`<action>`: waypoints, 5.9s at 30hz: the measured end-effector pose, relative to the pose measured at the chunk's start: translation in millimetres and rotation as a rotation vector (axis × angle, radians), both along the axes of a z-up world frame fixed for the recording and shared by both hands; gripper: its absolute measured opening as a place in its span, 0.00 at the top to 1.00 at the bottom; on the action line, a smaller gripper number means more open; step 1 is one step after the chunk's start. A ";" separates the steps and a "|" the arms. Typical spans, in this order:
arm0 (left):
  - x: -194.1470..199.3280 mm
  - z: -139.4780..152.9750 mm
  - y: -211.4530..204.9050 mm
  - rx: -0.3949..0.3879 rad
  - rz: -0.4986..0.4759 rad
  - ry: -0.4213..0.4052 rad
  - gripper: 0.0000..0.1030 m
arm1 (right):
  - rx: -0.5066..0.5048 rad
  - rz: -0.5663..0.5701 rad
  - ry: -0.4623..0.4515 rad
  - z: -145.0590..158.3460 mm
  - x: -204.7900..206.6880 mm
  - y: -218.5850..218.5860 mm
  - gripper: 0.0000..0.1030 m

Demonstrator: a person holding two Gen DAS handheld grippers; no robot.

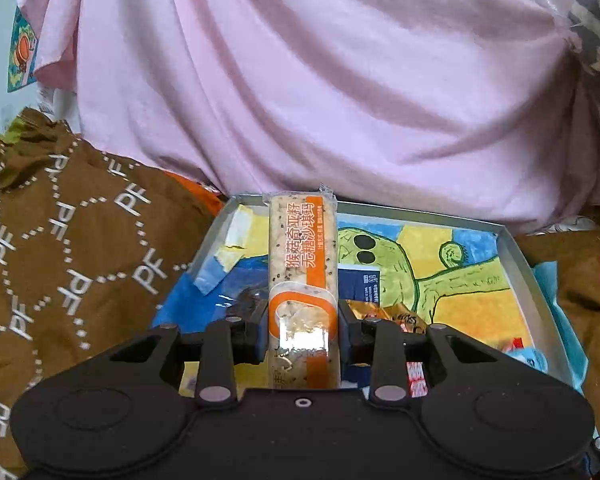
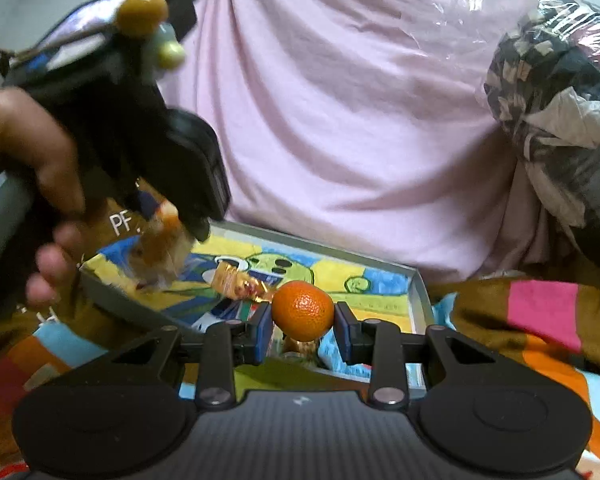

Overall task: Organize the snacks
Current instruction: 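Carry the wafer bar with the left tool while the right tool carries the orange to the tray, then open both tools to release the wafer bar and orange into the tray, then move both tools back toward the red tofu pack and yellow packet, then lower the left tool over the red tofu pack while the right tool approaches the yellow packet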

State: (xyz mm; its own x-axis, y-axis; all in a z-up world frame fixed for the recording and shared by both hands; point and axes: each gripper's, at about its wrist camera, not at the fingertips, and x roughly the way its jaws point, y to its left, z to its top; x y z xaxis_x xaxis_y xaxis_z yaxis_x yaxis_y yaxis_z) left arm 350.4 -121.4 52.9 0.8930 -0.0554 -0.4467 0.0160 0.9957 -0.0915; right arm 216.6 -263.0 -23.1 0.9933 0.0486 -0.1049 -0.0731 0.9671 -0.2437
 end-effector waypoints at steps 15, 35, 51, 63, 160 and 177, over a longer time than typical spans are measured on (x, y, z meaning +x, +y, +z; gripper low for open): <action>26.7 -39.2 -5.2 -0.007 0.024 0.038 0.66 | 0.084 0.019 0.090 -17.1 33.0 -1.3 0.64; -10.0 -14.2 13.0 -0.061 0.055 0.004 0.15 | 0.140 -0.010 0.053 6.2 13.7 -8.6 0.26; -106.8 27.3 43.1 -0.063 0.066 -0.107 0.01 | 0.209 -0.027 -0.050 52.4 -65.6 -26.1 0.00; -184.0 24.9 73.0 -0.089 0.081 -0.085 0.01 | 0.230 -0.013 -0.054 61.5 -127.6 -22.9 0.00; -162.4 -107.3 62.6 0.285 -0.228 0.243 0.01 | -0.256 0.185 0.513 -37.6 -76.2 26.3 0.00; -126.2 -125.8 59.2 0.301 -0.266 0.299 0.01 | -0.225 0.279 0.503 -50.2 -52.6 23.8 0.00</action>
State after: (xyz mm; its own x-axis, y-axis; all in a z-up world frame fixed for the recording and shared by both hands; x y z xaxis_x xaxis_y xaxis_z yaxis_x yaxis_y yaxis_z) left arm 224.2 -62.2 -73.0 0.6955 -0.0932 -0.7125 0.2902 0.9435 0.1599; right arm 164.0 -239.2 -73.3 0.7724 0.2215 -0.5953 -0.4748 0.8239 -0.3095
